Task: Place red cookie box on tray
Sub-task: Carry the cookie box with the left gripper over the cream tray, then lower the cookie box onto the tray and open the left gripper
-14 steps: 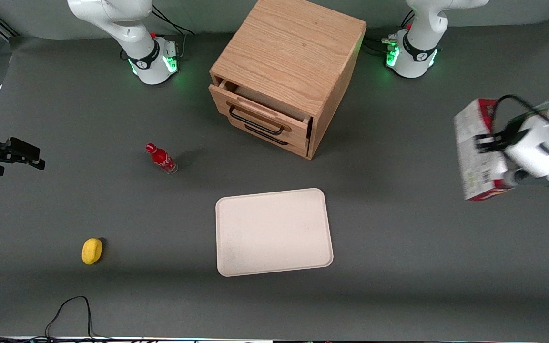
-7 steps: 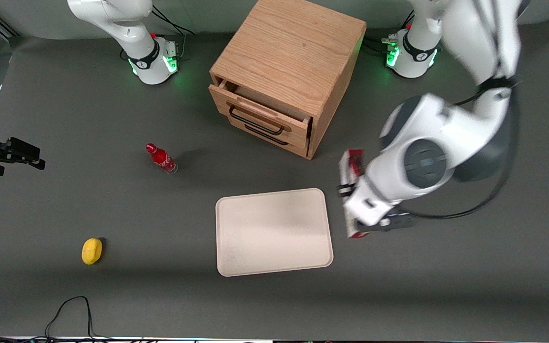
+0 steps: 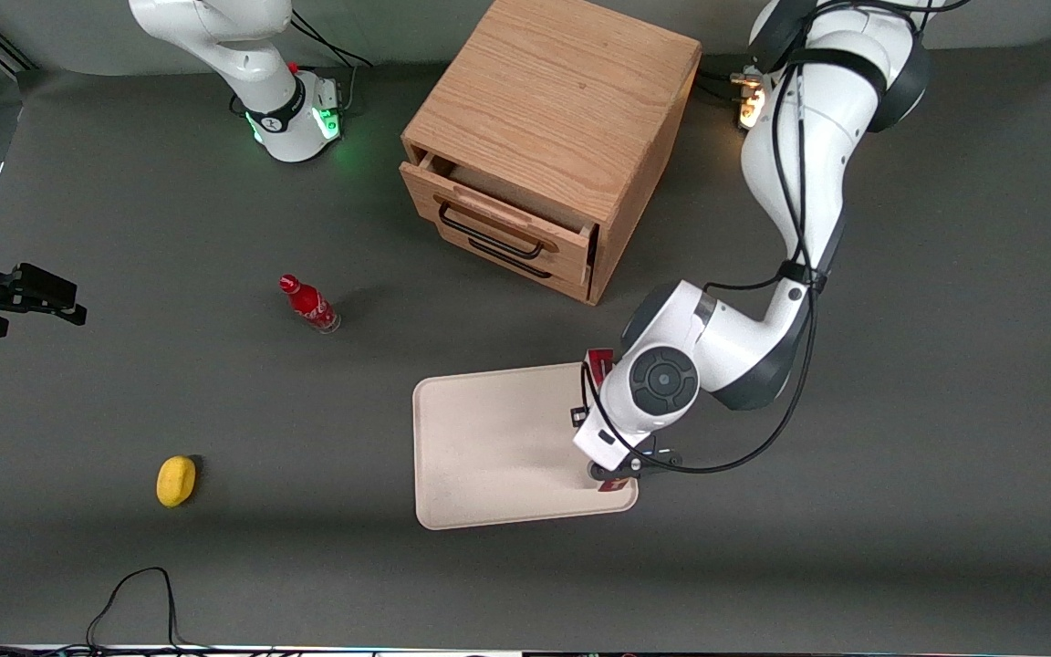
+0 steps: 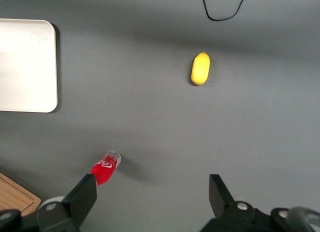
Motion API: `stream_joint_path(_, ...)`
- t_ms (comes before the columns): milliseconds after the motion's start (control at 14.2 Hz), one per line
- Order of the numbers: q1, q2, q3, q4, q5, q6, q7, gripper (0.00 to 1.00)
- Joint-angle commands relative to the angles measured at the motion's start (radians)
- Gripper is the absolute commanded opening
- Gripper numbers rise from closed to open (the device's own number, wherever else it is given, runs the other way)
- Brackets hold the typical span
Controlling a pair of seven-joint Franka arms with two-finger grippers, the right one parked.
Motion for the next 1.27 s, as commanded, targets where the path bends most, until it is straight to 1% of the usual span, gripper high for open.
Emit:
stream_joint_path(0,-0.009,0.035,0.008,0.053,0.009,-0.003,-0.033,0.00)
stream_joint_path(492,-0.008,0.041,0.008,0.042,0.009,0.005,-0.051,0.00)
stream_joint_path(562,-0.006,0.040,0.009,0.040,0.011,0.005,-0.050,0.45)
stream_joint_path(633,-0.006,0.036,0.009,0.037,0.015,0.003,-0.048,0.97)
stream_joint_path(703,-0.006,0.032,0.009,0.036,0.017,-0.007,-0.047,1.00)
stream_joint_path(1055,0.001,-0.003,0.008,0.030,0.021,-0.061,-0.042,1.00)
stream_joint_path(1195,0.018,-0.072,0.008,-0.019,0.021,-0.102,-0.033,1.00)
